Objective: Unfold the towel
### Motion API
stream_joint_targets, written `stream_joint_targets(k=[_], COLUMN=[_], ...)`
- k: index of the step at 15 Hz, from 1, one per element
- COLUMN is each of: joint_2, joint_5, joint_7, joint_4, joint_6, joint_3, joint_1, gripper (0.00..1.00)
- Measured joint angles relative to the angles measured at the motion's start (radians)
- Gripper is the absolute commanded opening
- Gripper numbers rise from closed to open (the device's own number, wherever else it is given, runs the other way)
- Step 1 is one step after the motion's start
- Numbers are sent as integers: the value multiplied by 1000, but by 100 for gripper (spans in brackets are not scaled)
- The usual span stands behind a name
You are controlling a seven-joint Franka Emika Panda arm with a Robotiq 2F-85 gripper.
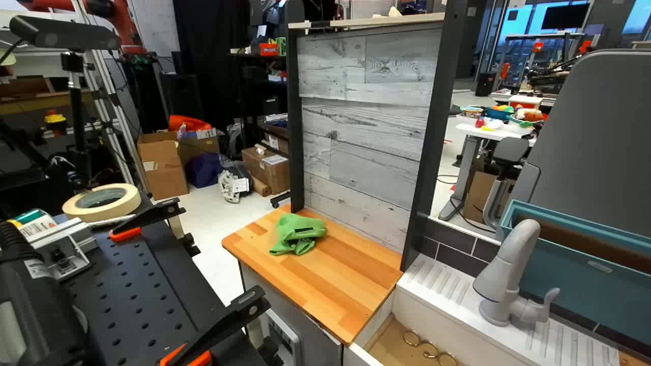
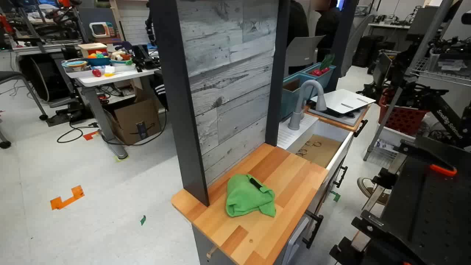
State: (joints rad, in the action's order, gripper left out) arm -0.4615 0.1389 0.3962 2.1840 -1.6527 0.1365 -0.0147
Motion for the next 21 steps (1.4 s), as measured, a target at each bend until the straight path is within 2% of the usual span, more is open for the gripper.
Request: stream_joint_targets(k=[12, 16, 21], joint_2=[0, 32, 178], joint_5=[1, -1, -1], joint_7=[-29, -139, -295], joint_4=[9, 101, 203], joint_6=[-24, -191, -436], joint_3=[-5, -61, -156], joint_1=[0, 2, 30], gripper=[100, 100, 100])
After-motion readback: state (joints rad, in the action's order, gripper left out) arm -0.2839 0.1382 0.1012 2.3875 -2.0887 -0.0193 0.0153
